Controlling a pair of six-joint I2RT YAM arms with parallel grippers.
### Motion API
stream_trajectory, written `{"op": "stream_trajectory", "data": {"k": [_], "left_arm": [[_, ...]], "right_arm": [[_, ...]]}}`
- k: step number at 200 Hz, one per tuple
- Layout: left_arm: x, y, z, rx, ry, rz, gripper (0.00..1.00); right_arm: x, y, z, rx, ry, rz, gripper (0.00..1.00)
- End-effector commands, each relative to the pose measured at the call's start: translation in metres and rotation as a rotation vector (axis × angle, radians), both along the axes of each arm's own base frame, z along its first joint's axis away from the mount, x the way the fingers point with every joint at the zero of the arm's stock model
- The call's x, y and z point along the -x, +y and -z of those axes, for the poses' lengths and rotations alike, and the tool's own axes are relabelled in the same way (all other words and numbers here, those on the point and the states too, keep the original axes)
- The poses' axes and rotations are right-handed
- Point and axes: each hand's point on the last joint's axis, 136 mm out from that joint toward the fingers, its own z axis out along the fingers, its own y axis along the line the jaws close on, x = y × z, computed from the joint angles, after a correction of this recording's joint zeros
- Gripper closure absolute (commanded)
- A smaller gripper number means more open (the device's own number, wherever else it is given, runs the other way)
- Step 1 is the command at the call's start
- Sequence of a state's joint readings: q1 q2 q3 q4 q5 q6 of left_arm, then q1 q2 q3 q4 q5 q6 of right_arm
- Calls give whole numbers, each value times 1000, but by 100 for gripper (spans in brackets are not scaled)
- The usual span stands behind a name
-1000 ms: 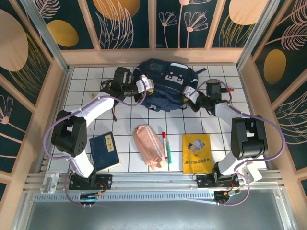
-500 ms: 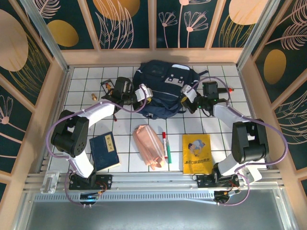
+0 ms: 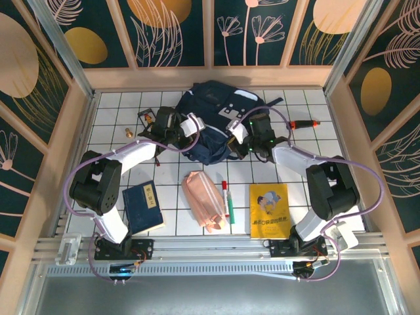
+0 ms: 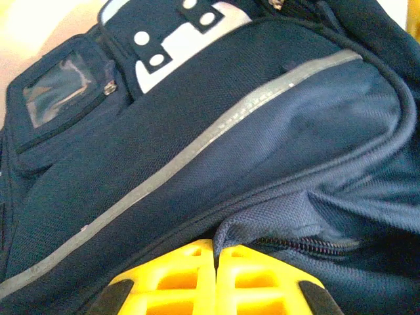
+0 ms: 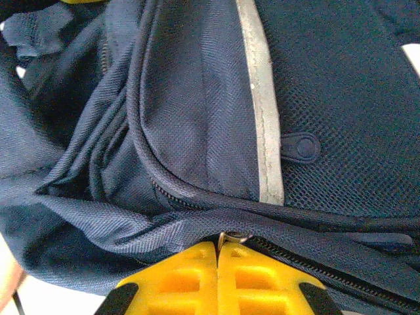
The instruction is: Pack books, pencil case, and school supplies into a backpack
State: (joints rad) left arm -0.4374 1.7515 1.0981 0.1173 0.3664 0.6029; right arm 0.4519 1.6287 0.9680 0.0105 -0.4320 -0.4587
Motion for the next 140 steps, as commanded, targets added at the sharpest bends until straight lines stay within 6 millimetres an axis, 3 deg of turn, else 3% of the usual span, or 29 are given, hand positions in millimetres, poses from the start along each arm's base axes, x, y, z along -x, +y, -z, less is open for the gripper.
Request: {"op": "stream_trajectory", "data": {"k": [1,29,58,87,104,107,116,129,140], "left_arm": [[27,-64,-41,209,-47,207,100],[28,-64,-40,215,-48,202,100],[32,-60,-35,182,-38,205,100],[35,-53,-37,154,-32,183,100],[34,-50,-31,140,-18,157,100],[34,-48,-42,149,-41,150,100],[30,-45,-44,149,-43,113,100],[24,-40,-48,151,-41,68,72],[23,-39,-56,156,-46,52,57]], "right_arm": [[28,90,-98,-339,-181,-287,100],[39,97,-111,-417,-170,-331,100],[34,86,-98,-367,-138,-296,100],[36,64,-67,-188,-136,-269,100],[21,33,-58,-139,-119,-210,100],[19,27,-58,-138,-117,-200,100],[14,16,-58,-139,-115,-178,100],[8,5,-59,-135,-118,-159,100],[6,1,-57,-118,-116,-155,100]]}}
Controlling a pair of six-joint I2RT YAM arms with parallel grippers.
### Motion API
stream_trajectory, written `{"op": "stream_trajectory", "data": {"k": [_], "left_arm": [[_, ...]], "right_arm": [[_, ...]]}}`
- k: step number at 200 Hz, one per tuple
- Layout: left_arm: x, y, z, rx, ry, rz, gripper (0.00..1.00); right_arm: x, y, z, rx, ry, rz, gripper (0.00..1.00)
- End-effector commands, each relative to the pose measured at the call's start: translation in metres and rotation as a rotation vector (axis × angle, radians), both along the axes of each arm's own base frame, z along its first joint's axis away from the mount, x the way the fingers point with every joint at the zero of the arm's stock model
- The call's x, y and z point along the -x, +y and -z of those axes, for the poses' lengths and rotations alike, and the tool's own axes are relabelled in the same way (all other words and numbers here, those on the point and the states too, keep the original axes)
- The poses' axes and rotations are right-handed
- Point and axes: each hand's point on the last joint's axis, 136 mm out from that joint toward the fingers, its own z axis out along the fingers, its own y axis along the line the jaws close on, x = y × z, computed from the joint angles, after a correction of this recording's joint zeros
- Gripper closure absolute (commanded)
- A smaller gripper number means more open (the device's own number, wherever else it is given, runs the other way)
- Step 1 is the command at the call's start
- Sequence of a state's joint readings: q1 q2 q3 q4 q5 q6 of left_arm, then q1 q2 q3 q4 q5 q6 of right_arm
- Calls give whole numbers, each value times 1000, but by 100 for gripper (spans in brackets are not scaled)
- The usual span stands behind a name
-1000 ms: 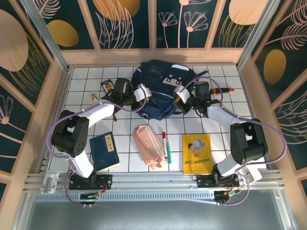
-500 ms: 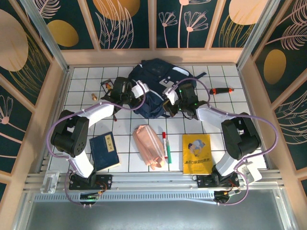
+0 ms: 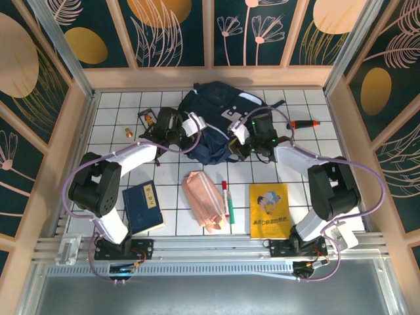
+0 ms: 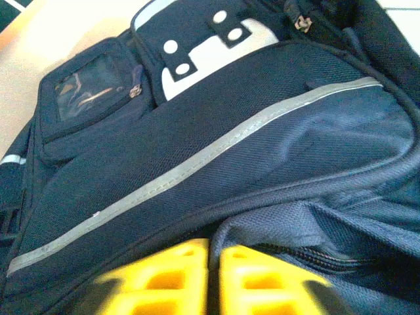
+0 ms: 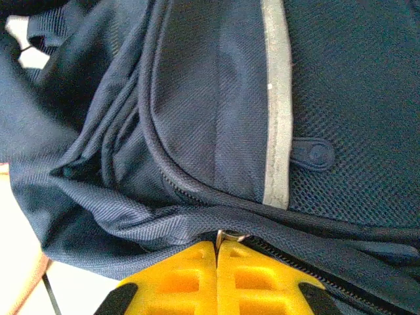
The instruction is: Pack books, pencil case, and school supplies into a backpack
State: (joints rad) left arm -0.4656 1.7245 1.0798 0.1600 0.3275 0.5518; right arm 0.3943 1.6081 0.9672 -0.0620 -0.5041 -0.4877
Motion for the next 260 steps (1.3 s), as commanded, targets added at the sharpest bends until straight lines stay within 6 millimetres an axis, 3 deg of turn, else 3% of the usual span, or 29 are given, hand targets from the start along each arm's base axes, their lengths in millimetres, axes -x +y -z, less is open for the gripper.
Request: {"op": "stream_trajectory", "data": {"k": [1,52,69,92,113,131,143,153,172,197,227,260], "left_arm": [[20,-32,-44,125,-27,83,56],[57,-43,-80,196,-1,251,43],[67,-48,-74,185,4,291,38],[66,-45,-59,139,47,255,38],[48,-17,-50,105,90,12,36],[26,26,-47,116,174,-353,29],[21,53,-41,170,253,-587,28],[24,68,-31,264,364,-764,29],[47,74,-3,423,615,-940,31],[71,75,29,585,836,-1095,35],[82,78,49,671,952,-1213,40],[76,101,58,675,904,-1328,37]], "right_arm": [[1,18,-56,-109,-163,-140,100],[-7,13,-36,-90,-27,-46,100],[-14,1,-24,-61,36,19,100],[-22,-15,-25,-73,85,78,100],[-23,-22,-36,-108,99,128,100],[-31,-29,-43,-148,189,283,72],[-32,-35,-38,-186,326,465,67],[-18,-32,-30,-227,464,565,63],[20,-19,-10,-221,553,626,60],[47,-7,12,-190,561,560,53],[57,-4,48,-102,634,521,51],[44,-4,60,-76,569,525,52]]}}
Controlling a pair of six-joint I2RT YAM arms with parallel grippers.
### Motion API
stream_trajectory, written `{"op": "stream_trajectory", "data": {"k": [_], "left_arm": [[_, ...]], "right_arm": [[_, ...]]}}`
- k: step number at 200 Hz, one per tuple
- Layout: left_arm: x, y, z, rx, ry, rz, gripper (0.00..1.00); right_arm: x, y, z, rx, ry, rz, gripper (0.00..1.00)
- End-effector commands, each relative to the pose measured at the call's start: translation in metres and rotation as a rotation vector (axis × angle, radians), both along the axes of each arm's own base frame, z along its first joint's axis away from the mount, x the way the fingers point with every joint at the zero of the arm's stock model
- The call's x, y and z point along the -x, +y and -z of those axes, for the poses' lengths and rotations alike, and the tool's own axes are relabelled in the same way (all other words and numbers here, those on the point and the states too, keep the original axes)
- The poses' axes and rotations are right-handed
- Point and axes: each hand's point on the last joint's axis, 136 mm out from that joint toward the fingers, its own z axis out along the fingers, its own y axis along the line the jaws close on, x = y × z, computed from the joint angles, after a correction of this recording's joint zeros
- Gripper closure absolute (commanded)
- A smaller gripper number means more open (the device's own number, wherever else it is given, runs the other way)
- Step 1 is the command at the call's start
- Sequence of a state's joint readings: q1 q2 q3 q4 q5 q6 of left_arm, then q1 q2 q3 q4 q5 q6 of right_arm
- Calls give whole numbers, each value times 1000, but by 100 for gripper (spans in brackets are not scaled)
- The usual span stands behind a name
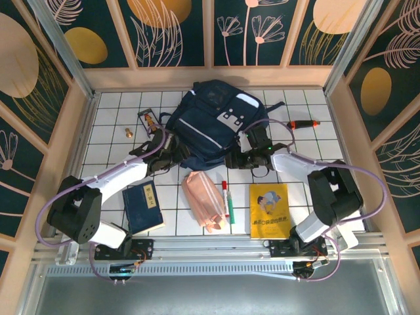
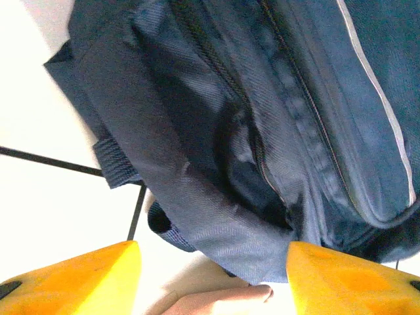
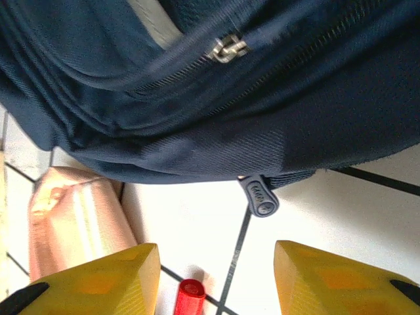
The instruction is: Pack books, pencil case, and school supplies into a backpack
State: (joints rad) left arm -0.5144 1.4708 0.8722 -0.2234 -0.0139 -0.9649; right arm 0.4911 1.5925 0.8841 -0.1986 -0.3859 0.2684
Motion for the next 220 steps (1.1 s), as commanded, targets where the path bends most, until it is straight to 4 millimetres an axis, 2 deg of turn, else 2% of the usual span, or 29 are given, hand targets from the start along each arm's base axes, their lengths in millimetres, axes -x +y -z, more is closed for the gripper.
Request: {"op": "stream_trajectory", "data": {"k": [1,39,67,79,95,109,130,146,159,172,195,202,220], "left_arm": [[-6,17,5,36,40,-160,36],[-14,22,26,50,98,-212,35],[-22,23,29,62,102,-248,43],[-28,24,26,67,87,-257,52],[-36,23,22,64,73,-248,70],[-38,24,18,44,70,-241,100],[-41,21,1,72,11,-208,100],[-41,18,-12,108,-28,-196,100],[-40,15,-19,127,-32,-187,100],[-41,11,-25,148,-35,-177,100],[-41,7,-36,198,-52,-178,100],[-42,6,-40,204,-62,-176,100],[-44,7,-47,200,-81,-173,100]], "right_arm": [[-10,-1,9,26,-42,8,52],[-17,7,18,21,-50,6,53],[-19,14,22,10,-50,-9,53],[-20,16,21,9,-65,-19,53],[-21,20,21,5,-86,-34,53],[-21,21,21,-1,-94,-36,53],[-25,17,22,25,-125,-39,64],[-29,12,27,70,-133,-27,76],[-28,8,36,104,-118,-18,77],[-27,6,44,132,-105,-8,71],[-27,5,42,138,-121,-3,71],[-28,6,39,134,-130,-5,77],[-31,5,31,135,-158,-6,100]]}}
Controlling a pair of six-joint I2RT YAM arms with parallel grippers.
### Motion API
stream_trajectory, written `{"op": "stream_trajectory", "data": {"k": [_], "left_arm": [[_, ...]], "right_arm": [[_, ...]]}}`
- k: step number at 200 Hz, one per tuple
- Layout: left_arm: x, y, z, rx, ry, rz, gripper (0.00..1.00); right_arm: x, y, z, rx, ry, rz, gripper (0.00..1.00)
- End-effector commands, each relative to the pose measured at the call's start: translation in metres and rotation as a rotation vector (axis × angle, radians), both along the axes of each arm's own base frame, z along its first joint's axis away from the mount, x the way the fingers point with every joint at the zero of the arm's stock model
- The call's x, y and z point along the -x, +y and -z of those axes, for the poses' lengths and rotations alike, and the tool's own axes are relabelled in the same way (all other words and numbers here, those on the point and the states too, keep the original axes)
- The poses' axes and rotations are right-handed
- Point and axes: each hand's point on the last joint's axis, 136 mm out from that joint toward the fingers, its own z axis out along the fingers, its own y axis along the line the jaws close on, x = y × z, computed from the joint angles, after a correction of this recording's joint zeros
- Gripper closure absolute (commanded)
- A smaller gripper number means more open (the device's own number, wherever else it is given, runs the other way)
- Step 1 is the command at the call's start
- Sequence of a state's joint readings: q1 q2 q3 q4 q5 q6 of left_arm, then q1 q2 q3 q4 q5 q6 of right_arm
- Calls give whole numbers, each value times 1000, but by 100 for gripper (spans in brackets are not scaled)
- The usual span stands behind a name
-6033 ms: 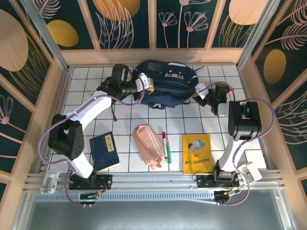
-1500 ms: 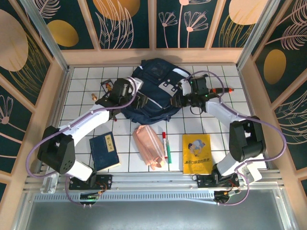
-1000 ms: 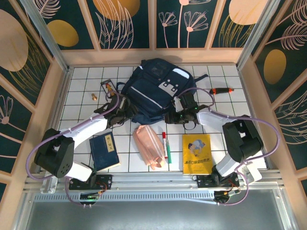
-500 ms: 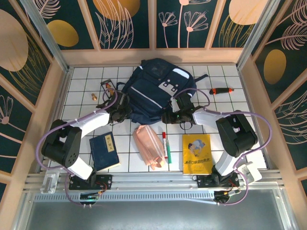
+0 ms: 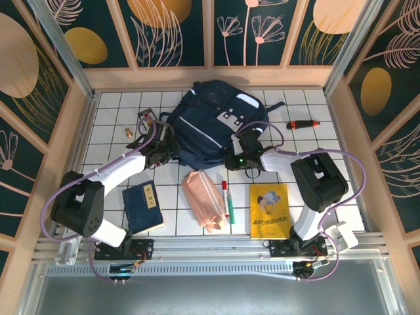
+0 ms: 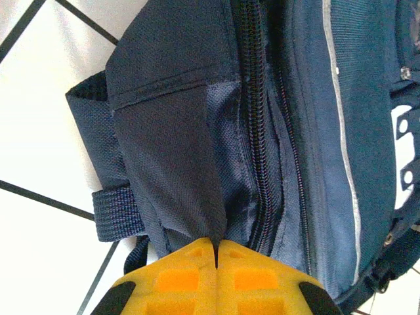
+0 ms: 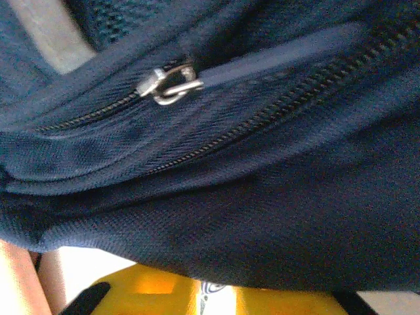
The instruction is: Pack books, pencil case, and school supplies into a backpack
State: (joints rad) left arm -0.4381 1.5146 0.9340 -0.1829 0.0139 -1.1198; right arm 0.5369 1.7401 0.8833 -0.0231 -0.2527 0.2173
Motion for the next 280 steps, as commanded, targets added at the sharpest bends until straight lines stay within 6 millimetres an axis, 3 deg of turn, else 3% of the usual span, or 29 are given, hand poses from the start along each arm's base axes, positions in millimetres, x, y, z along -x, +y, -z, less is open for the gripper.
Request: {"op": "stream_trajectory", "data": {"k": [1,15,34,53,71,92,122,133,138,145,161,168,171,179,202,228,235,267,280], "left_arm": [[-11,-4,-33,58,-90,-2,100],[-11,-4,-34,50,-97,7,100],[-10,-9,-30,58,-106,39,100],[-9,-10,-25,74,-119,42,100],[-11,-9,-25,76,-135,34,100],[-14,-10,-25,82,-144,29,100],[-17,-12,-25,79,-155,40,100],[-18,-10,-28,53,-176,56,71],[-20,-11,-32,34,-194,75,64],[-22,-12,-40,9,-223,114,60],[-27,-17,-58,-47,-282,200,56],[-25,-18,-56,-73,-282,235,52],[-29,-22,-67,-76,-308,252,50],[-30,-26,-73,-93,-325,297,46],[-29,-49,-82,-69,-337,439,45],[-9,-99,-66,14,-279,581,46],[-1,-109,-60,20,-254,609,47],[36,-141,-46,26,-186,682,49],[53,-153,-42,51,-164,733,49]], "right_arm": [[-6,-5,-7,37,-56,4,100],[-6,-2,-15,27,-73,-21,100],[9,18,-38,-76,-99,-170,100],[44,45,-65,-265,-64,-417,100],[77,57,-77,-373,-26,-596,100],[91,62,-80,-401,-72,-676,100],[75,57,-70,-335,-114,-620,100],[67,53,-66,-284,-119,-589,100],[64,52,-66,-271,-122,-581,100],[47,40,-69,-262,-136,-523,100],[25,25,-79,-261,-172,-440,100],[16,19,-84,-257,-197,-415,100],[13,16,-85,-253,-207,-407,100],[4,11,-88,-235,-227,-388,100],[-11,8,-95,-251,-222,-362,100],[-4,21,-97,-303,-181,-391,100],[-3,21,-100,-309,-174,-381,89],[-17,-19,-109,-143,-296,-239,72],[-12,-28,-109,-28,-402,-331,71]]}}
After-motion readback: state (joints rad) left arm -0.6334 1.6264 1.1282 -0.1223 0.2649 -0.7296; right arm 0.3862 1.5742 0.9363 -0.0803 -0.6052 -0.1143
